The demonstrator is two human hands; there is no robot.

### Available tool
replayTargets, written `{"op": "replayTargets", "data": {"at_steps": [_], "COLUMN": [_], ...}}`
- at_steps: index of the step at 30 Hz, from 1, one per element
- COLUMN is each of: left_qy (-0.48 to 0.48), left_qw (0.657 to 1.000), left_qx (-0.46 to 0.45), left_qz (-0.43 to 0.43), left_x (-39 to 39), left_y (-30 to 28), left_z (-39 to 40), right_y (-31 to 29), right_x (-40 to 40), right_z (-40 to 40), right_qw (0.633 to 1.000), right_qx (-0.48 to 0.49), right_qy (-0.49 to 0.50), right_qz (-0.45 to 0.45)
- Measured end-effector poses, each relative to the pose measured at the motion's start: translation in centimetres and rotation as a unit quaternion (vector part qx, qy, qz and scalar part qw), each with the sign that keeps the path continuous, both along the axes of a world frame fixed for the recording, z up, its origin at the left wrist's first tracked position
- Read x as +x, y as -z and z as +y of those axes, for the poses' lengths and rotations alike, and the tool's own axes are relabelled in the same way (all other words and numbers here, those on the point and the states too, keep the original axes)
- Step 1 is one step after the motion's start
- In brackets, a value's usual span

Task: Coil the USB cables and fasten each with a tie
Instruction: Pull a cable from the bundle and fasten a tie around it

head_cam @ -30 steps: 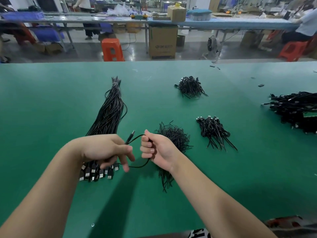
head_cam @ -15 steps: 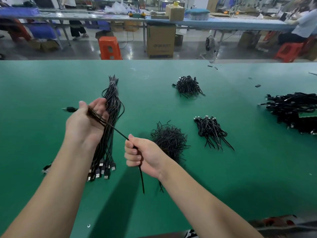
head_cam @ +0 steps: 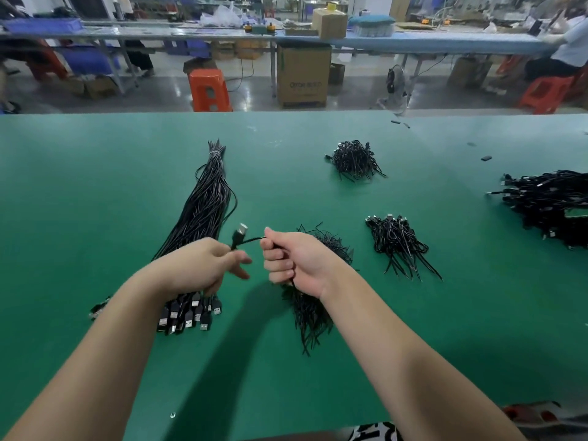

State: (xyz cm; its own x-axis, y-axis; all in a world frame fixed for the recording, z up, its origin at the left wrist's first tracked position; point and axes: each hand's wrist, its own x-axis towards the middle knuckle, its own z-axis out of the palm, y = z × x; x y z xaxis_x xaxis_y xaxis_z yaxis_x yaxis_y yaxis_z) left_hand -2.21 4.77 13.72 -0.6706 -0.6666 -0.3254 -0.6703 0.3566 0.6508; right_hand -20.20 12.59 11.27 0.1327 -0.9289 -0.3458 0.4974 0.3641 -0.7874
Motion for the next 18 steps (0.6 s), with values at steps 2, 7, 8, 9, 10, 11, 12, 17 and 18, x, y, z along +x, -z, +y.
{"op": "replayTargets", "data": {"at_steps": [2, 7, 8, 9, 10, 11, 12, 17, 18], "left_qy": [-0.074, -0.068, -0.056, -0.045, -0.038, -0.033, -0.031, -0.116, -0.130], "left_qw": [0.993, 0.978, 0.975, 0.972, 0.969, 0.965, 0.957, 0.828, 0.805], "left_qx": [-0.078, -0.109, -0.092, -0.073, -0.051, -0.019, 0.023, 0.251, 0.289], "left_qz": [0.048, 0.164, 0.194, 0.219, 0.238, 0.258, 0.286, 0.487, 0.502], "left_x": [-0.8, -2.0, -1.9, -1.8, -1.7, -1.6, -1.7, -3.0, -3.4], "left_y": [0.5, 1.1, 1.1, 1.1, 1.2, 1.3, 1.5, 1.7, 1.4], "left_z": [-0.1, -0.2, -0.3, -0.5, -0.7, -0.7, -0.7, 0.2, 0.3], "right_y": [-0.3, -0.6, -0.7, -0.8, -0.8, -0.8, -0.9, -0.4, -0.1], "right_x": [0.4, 1.1, 1.0, 0.9, 0.8, 0.7, 0.6, 1.7, 1.9], "right_z": [0.1, 0.5, 0.6, 0.7, 0.8, 0.9, 1.0, 1.4, 1.5], "right_qw": [1.000, 0.997, 0.997, 0.996, 0.996, 0.996, 0.996, 0.989, 0.987], "right_qx": [-0.018, -0.076, -0.082, -0.085, -0.085, -0.083, -0.084, -0.117, -0.119], "right_qy": [0.003, -0.010, -0.011, -0.010, -0.007, -0.005, -0.003, -0.017, -0.021], "right_qz": [0.012, 0.018, 0.011, 0.004, -0.002, -0.006, -0.002, 0.086, 0.107]}}
